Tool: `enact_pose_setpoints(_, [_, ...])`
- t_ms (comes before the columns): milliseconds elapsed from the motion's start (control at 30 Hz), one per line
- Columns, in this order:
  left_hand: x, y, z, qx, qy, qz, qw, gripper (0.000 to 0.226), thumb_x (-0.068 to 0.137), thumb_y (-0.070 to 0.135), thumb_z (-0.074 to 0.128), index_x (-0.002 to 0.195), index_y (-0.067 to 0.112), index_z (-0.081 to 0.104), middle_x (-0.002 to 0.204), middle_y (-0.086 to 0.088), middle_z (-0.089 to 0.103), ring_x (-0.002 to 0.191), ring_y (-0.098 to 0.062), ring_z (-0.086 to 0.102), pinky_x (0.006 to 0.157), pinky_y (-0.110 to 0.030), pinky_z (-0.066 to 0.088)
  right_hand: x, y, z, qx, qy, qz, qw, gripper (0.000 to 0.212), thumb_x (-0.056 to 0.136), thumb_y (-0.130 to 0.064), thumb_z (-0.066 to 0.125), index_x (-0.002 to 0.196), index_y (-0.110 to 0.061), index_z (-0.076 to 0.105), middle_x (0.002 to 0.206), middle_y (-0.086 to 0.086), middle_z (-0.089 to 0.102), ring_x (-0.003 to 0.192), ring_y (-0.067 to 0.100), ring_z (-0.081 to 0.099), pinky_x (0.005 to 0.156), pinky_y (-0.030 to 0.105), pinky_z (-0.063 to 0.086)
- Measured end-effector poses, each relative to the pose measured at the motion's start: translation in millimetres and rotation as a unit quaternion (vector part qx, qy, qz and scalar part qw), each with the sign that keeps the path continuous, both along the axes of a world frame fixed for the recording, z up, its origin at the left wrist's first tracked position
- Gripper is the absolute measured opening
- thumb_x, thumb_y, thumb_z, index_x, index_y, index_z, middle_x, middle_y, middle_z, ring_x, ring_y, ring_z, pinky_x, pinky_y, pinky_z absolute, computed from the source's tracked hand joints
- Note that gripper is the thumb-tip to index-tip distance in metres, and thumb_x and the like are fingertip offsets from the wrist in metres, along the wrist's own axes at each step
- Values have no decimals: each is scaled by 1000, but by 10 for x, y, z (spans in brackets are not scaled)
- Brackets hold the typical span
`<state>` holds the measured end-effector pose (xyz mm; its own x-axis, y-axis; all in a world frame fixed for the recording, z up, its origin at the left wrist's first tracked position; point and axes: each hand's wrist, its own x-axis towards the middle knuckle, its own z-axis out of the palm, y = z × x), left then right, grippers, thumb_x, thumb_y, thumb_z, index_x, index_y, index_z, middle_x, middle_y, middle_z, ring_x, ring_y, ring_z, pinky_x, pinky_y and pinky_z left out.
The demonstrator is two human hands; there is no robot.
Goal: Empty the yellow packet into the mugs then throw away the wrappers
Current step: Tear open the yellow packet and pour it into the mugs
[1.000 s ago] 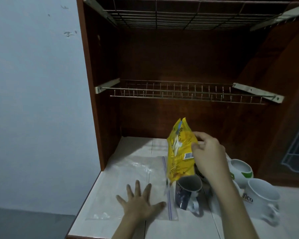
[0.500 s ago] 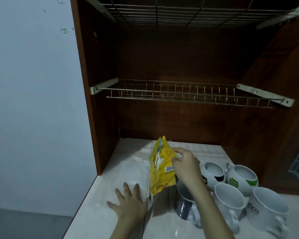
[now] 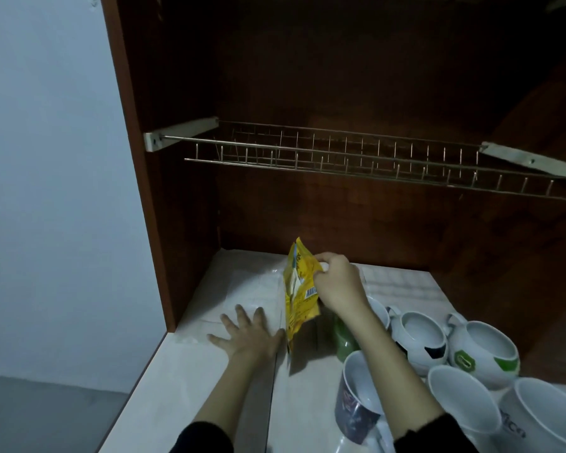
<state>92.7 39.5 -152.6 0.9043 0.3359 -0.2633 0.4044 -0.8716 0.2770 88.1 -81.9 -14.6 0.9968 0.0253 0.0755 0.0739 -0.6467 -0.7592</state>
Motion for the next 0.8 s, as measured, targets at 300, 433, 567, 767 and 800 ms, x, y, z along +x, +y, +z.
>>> enact_pose_setpoints(300, [-33, -8, -100, -236, -428, 104, 866, 45, 100, 28, 29, 141, 11, 37, 151, -7, 35, 142, -20, 26, 115, -38, 19, 0, 9, 6, 10, -22, 14, 1000, 32, 90, -4, 44, 113, -11, 65, 73, 3, 58, 58, 18, 47, 49, 26, 35])
enact_pose_setpoints(433, [-245, -148, 191, -665, -267, 245, 653, 37, 99, 35, 33, 101, 8, 58, 80, -2, 59, 98, -29, 59, 88, -39, 48, -162, -110, 43, 59, -29, 6, 998, 32, 89, -5, 48, 114, -14, 66, 93, 10, 70, 77, 22, 65, 63, 25, 50])
enact_pose_setpoints(567, [-538, -220, 419, -820, -72, 182, 539, 57, 98, 48, 24, 118, 5, 56, 72, -15, 77, 74, -25, 73, 61, -30, 58, -429, -223, 79, 140, -18, 56, 988, 26, 90, -5, 53, 94, -27, 66, 90, 5, 72, 93, 30, 68, 88, 43, 55])
enact_pose_setpoints(767, [-762, -199, 287, -853, -106, 181, 479, 55, 98, 43, 30, 130, 4, 53, 85, -15, 77, 72, -29, 75, 61, -44, 60, -781, -395, 78, -109, -91, 27, 989, 49, 88, -3, 54, 131, -22, 43, 117, 9, 58, 100, 30, 60, 75, 37, 47])
enact_pose_setpoints(800, [-808, -197, 284, -854, -109, 175, 478, 54, 98, 43, 30, 128, 4, 54, 84, -15, 77, 71, -29, 75, 62, -44, 60, -820, -371, 98, -204, -126, 32, 970, 50, 86, 2, 51, 130, -20, 43, 122, 9, 51, 107, 31, 55, 77, 39, 46])
